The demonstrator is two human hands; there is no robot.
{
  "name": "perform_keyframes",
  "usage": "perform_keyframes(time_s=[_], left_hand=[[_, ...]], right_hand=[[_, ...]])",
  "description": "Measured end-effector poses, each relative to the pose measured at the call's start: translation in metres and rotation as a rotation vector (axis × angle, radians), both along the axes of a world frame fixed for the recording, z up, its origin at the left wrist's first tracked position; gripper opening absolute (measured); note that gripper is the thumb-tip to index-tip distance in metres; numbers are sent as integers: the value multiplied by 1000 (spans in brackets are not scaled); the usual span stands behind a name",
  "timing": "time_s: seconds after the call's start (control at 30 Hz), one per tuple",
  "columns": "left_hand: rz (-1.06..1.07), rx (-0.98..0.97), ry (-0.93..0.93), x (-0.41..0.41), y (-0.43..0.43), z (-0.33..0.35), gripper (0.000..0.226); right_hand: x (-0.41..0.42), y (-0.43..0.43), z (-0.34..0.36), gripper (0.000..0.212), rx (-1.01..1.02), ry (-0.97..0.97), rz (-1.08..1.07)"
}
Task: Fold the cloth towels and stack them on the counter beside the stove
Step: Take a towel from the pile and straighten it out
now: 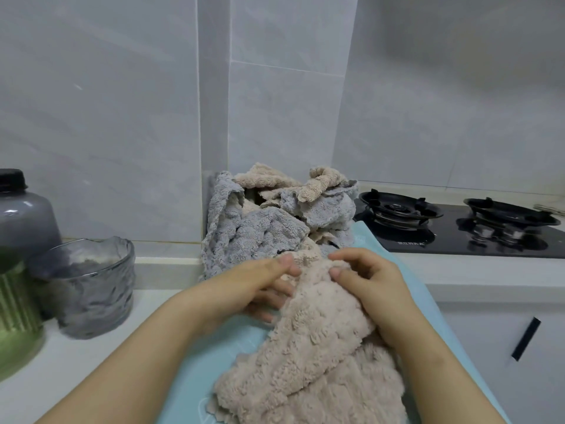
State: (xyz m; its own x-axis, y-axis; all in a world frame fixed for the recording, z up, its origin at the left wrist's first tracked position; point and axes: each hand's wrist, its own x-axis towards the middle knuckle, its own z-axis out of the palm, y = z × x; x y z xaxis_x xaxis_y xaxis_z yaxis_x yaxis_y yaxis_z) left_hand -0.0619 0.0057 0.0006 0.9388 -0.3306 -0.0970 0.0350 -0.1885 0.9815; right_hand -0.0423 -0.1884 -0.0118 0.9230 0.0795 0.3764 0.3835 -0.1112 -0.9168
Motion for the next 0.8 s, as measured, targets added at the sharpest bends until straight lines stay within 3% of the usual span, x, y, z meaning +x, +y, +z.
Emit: perform_keyframes(time_s=[0.17,0.33,0.4,0.5,0.57,0.63,0.7,0.8], left_hand=[[-57,-57,-152,-8,-10,1,53],[-39,-74,-303,-8,-9,-1,41],[-61,30,-344,-8,-9,-1,37],[-146,111,-309,-10,-9,-1,27],[-120,-39,-226,-12,-11,1,15],[49,-217,-219,-10,-9,5,7],[268,-339,-271,-3,-3,8,9],[512,-266,-450,5,8,11,21]], right_hand=[[-2,1,6,29,270,34,-52],[0,-1,6,43,358,199,-32],[0,-1,7,46,366,283,-6],[-1,0,9,44,379,388,37],[-3,1,11,45,453,432,73],[-3,0,13,49,645,381,71],[-3,-4,14,52,823,203,-43],[-2,-13,12,41,758,-86,-256]])
